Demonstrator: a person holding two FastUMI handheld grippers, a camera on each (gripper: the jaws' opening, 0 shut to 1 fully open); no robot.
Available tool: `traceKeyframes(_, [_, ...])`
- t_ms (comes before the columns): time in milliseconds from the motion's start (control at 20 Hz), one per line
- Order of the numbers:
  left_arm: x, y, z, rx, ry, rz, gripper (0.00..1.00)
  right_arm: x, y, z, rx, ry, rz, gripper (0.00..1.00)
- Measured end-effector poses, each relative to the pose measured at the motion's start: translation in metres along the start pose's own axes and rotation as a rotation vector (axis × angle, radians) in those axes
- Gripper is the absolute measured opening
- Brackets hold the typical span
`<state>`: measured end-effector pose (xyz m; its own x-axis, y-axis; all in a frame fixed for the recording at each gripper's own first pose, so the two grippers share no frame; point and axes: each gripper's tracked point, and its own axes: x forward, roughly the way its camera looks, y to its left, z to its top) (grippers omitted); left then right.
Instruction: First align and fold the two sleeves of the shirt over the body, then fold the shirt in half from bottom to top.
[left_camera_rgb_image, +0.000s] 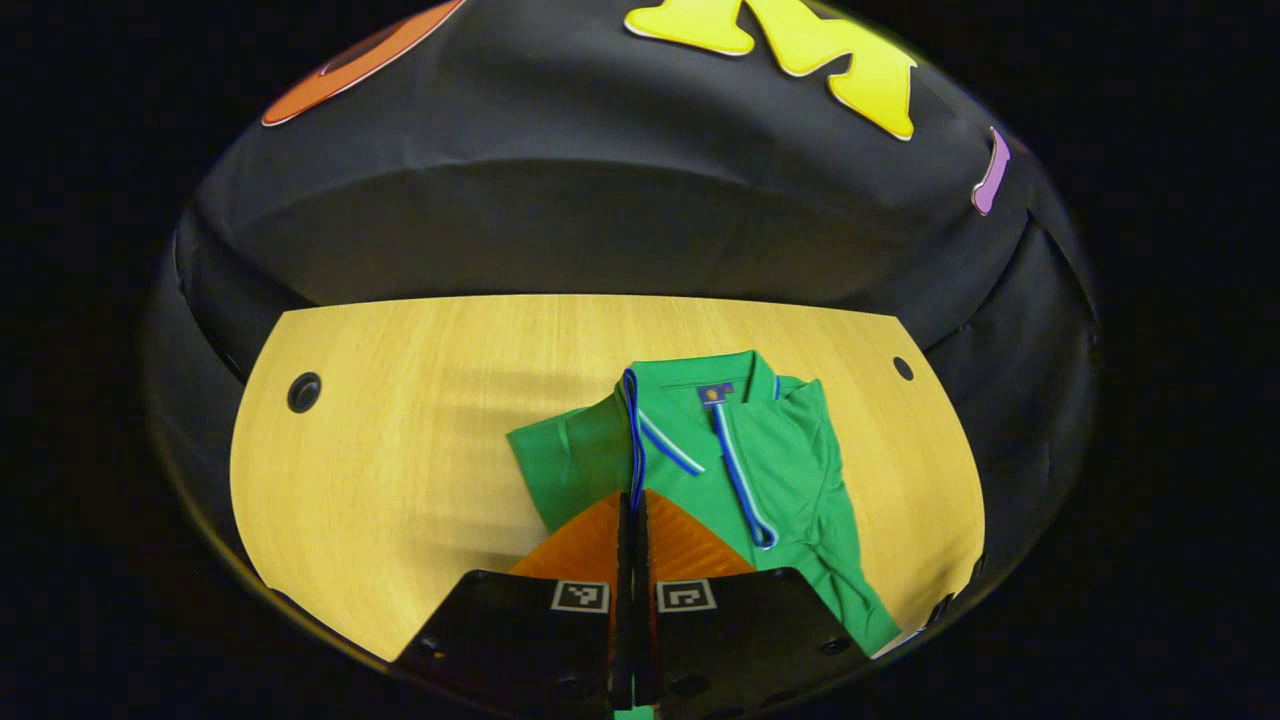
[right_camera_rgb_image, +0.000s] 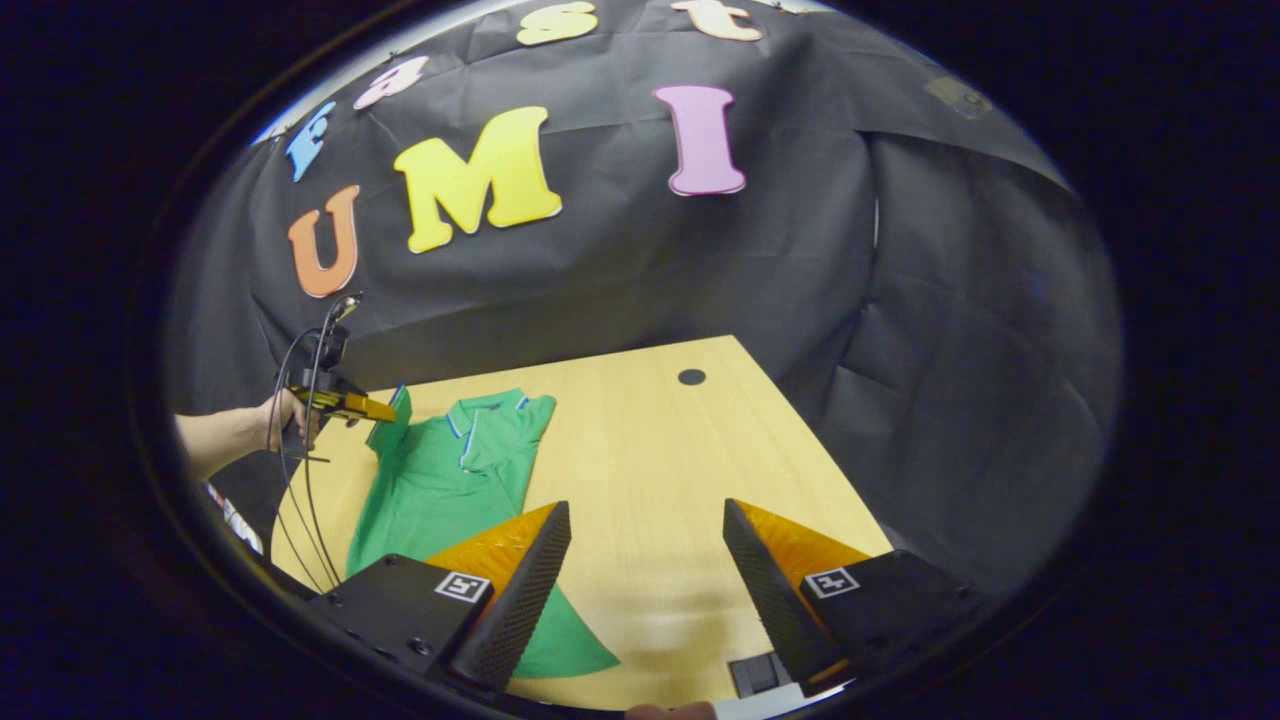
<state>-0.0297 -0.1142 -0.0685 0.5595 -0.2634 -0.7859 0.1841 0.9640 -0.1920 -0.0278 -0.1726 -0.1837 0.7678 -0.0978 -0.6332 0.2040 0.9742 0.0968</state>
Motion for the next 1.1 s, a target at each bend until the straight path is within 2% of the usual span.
traceKeyframes(50, [0.006,-0.009,-0.001,0.003,0.005,-0.004,0.04,-0.002,-0.008,-0.002,0.022,0.005,-0.015,0.98])
traceKeyframes(100, [0.013,-0.017,0.0,0.002,0.011,-0.007,0.04,-0.004,-0.017,-0.007,0.041,0.009,-0.031,0.93])
traceKeyframes(150, [0.021,-0.024,0.0,-0.001,0.012,-0.009,0.04,-0.007,-0.025,-0.01,0.056,0.013,-0.047,0.98])
traceKeyframes(300, [0.053,-0.043,-0.011,-0.013,0.045,0.023,0.04,-0.02,-0.05,-0.019,0.083,0.018,-0.091,0.97])
traceKeyframes(350, [0.062,-0.048,-0.016,-0.026,0.057,0.026,0.05,-0.022,-0.053,-0.021,0.081,0.021,-0.097,0.92])
traceKeyframes(400, [0.067,-0.054,-0.02,-0.04,0.065,0.024,0.06,-0.022,-0.055,-0.022,0.077,0.023,-0.101,0.97])
traceKeyframes(450, [0.07,-0.058,-0.021,-0.048,0.066,0.032,0.06,-0.023,-0.057,-0.022,0.072,0.024,-0.102,0.98])
traceKeyframes(550, [0.069,-0.06,-0.02,-0.046,0.056,0.048,0.13,-0.023,-0.055,-0.02,0.068,0.021,-0.095,0.98])
traceKeyframes(600, [0.065,-0.06,-0.018,-0.04,0.049,0.053,0.16,-0.022,-0.053,-0.018,0.065,0.021,-0.09,0.93])
traceKeyframes(650, [0.063,-0.058,-0.016,-0.029,0.04,0.064,0.17,-0.021,-0.051,-0.018,0.062,0.021,-0.081,0.98])
traceKeyframes(700, [0.058,-0.057,-0.013,-0.017,0.03,0.074,0.21,-0.019,-0.047,-0.019,0.056,0.021,-0.071,0.98])
traceKeyframes(750, [0.046,-0.053,-0.011,-0.005,0.019,0.09,0.3,-0.018,-0.041,-0.019,0.046,0.021,-0.053,0.93])
traceKeyframes(800, [0.039,-0.049,-0.008,0.002,0.004,0.102,0.37,-0.016,-0.034,-0.019,0.036,0.022,-0.037,0.98])
traceKeyframes(900, [0.015,-0.046,-0.011,0.004,-0.037,0.109,0.44,-0.012,-0.02,-0.02,0.003,0.027,-0.003,0.98])
traceKeyframes(950, [0.002,-0.043,-0.014,0.007,-0.049,0.113,0.62,-0.009,-0.01,-0.02,-0.004,0.03,0.024,0.93])
traceKeyframes(1000, [-0.015,-0.038,-0.02,0.008,-0.057,0.124,0.79,-0.008,0.001,-0.022,-0.011,0.04,0.054,0.98])
traceKeyframes(1050, [-0.027,-0.033,-0.027,0.009,-0.069,0.131,0.97,-0.005,0.006,-0.024,-0.023,0.047,0.064,0.93])
traceKeyframes(1100, [-0.042,-0.028,-0.034,0.003,-0.081,0.136,0.97,-0.003,0.014,-0.026,-0.038,0.055,0.079,0.98])
